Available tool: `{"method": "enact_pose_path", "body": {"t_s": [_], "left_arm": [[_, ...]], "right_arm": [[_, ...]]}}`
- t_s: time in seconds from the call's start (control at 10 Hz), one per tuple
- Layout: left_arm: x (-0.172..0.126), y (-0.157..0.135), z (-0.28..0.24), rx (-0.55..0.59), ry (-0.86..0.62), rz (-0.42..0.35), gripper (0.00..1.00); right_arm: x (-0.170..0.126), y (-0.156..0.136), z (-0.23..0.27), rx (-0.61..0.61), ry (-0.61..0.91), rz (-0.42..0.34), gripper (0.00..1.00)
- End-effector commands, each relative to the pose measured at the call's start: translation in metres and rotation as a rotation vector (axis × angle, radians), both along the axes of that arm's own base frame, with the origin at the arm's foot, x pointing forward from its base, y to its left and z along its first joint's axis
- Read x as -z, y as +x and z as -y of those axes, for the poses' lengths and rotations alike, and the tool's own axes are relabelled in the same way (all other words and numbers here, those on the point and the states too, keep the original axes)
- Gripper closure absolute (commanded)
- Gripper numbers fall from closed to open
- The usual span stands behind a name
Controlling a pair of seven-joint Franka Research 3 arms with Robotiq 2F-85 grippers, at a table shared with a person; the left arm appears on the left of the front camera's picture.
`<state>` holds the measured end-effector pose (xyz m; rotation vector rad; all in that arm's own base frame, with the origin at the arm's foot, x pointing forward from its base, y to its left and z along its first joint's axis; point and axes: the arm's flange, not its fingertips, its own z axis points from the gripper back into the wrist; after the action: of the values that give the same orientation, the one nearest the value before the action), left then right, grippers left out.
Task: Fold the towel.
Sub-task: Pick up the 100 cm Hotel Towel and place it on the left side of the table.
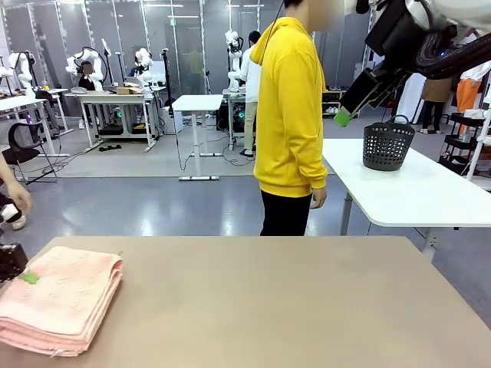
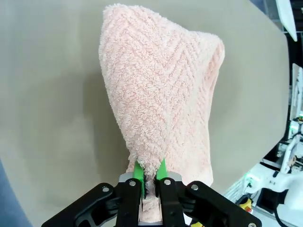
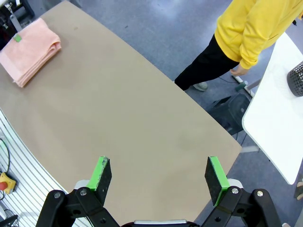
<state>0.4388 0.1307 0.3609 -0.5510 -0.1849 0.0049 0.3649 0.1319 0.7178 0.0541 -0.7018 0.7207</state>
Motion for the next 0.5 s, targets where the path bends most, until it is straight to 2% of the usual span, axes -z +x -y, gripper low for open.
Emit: {"method": "enact_pose_path", "body": {"t_s": [0.0,0.1,0.3,0.4], "left_arm": [[0.004,0.0082,-0.0092,0.005,0.014,-0.026,1.0],[0.006,0.008,-0.0088,0.015,0.032,-0.029,1.0],[0.0061,0.007,-0.0073,0.017,0.06,-0.028,0.57],[0.0049,0.006,-0.0056,0.011,0.069,-0.025,0.4]], "right_arm": [[-0.001,-0.0017,-0.0004,0.005,-0.007,-0.004,0.0],[-0.001,-0.0017,-0.0004,0.005,-0.007,-0.004,0.0],[-0.001,-0.0017,-0.0004,0.005,-0.007,-0.004,0.0],[-0.001,-0.0017,-0.0004,0.005,-0.007,-0.004,0.0]]}}
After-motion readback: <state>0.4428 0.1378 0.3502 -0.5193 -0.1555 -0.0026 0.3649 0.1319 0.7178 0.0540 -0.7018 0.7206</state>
